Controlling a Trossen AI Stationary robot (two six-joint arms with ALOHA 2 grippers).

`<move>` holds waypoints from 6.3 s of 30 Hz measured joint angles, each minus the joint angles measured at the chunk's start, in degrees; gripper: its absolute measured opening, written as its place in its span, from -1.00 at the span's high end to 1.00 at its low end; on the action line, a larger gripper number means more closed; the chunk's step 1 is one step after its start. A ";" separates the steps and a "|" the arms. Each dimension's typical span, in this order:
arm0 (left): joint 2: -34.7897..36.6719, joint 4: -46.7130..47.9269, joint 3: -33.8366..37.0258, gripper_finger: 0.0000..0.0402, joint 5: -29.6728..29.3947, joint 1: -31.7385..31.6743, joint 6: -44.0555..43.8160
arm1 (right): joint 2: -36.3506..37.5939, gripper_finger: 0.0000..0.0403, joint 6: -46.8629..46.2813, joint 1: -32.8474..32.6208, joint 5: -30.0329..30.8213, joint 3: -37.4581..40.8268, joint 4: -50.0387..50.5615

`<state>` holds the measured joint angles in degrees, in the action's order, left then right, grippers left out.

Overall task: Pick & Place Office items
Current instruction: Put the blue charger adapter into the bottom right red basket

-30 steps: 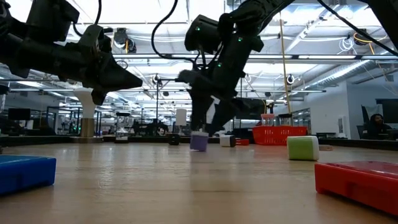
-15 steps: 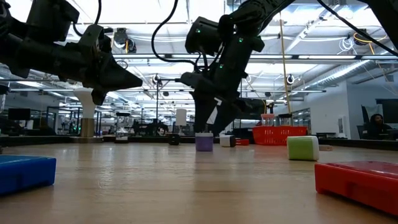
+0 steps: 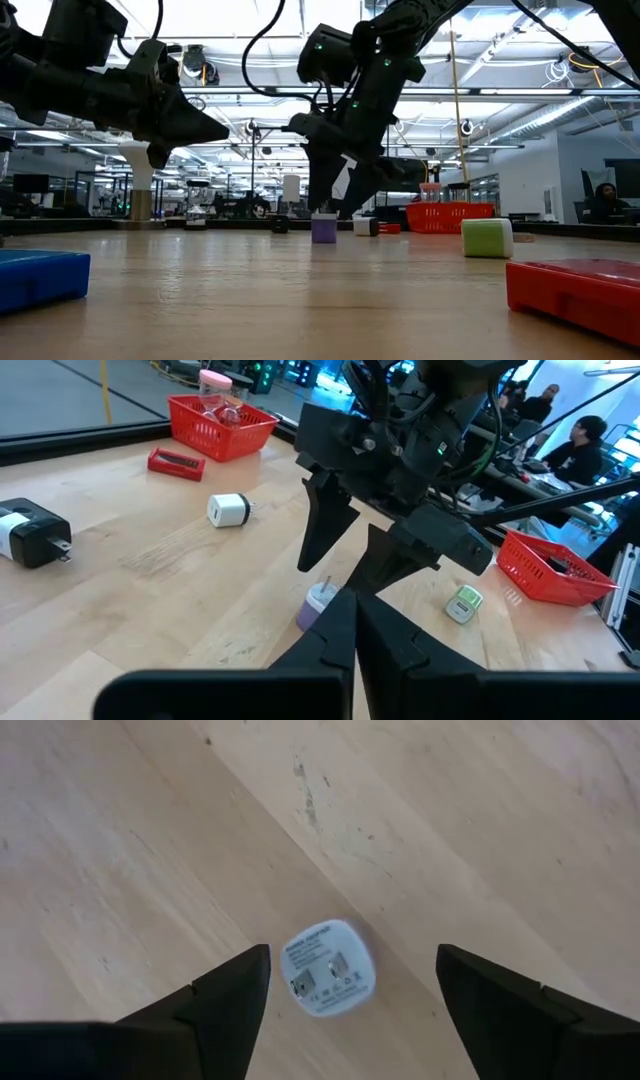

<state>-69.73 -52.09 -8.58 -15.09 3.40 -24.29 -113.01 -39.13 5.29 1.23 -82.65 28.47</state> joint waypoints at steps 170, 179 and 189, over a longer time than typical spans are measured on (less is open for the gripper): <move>0.00 7.01 0.00 0.92 -3.04 0.02 -1.86 | 29.58 0.16 -73.21 -56.23 -15.23 33.94 15.91; 0.00 7.00 0.00 0.92 -3.04 0.02 -1.91 | 27.29 0.17 -74.19 -56.25 -16.46 33.97 14.40; 0.02 6.99 0.00 0.92 -3.04 0.02 -1.91 | 26.82 0.61 -74.19 -56.25 -16.04 33.97 14.18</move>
<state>-69.72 -45.10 -8.58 -18.13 3.42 -26.20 -86.19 -113.32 -50.96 -14.81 -48.69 42.65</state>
